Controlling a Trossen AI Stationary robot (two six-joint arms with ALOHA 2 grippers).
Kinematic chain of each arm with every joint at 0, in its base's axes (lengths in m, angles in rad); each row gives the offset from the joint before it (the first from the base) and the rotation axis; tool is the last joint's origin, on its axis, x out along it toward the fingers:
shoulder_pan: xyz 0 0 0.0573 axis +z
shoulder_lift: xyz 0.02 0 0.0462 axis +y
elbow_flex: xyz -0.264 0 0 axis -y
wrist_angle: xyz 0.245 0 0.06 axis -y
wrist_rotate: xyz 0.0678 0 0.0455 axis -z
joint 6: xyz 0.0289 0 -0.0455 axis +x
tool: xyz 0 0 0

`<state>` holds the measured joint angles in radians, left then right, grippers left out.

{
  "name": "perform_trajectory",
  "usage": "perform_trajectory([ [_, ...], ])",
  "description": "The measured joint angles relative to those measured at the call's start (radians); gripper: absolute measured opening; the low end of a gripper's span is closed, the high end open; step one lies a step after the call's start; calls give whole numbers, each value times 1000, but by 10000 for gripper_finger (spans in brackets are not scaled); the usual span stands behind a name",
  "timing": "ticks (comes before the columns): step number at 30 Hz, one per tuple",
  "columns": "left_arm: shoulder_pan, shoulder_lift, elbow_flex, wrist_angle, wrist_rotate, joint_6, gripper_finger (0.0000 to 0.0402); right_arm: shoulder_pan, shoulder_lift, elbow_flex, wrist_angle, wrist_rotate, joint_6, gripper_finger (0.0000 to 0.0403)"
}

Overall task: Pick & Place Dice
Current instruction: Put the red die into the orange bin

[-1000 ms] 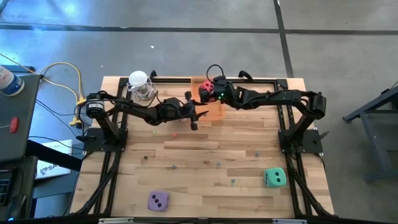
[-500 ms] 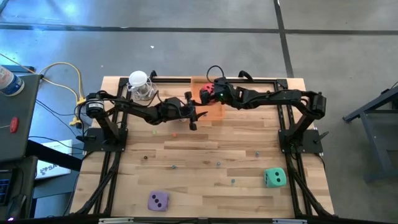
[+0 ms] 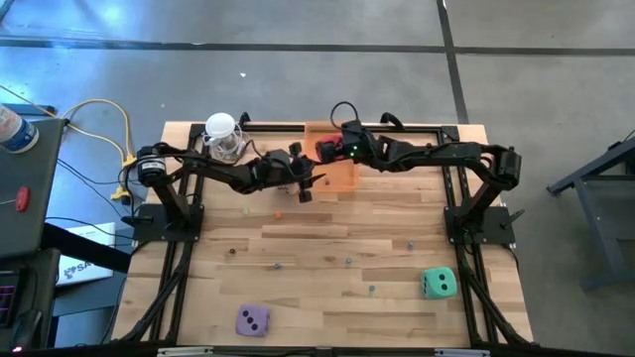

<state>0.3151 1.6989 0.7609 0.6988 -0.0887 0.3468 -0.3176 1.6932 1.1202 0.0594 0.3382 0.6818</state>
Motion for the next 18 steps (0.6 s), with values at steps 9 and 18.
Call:
perform_trajectory([
  [9,37,0,-1,-51,-8,-4,148,11,-1,0,-29,-32,30,400],
  [18,76,1,-2,-56,-33,-38,148,19,-3,0,-96,-38,62,400],
])
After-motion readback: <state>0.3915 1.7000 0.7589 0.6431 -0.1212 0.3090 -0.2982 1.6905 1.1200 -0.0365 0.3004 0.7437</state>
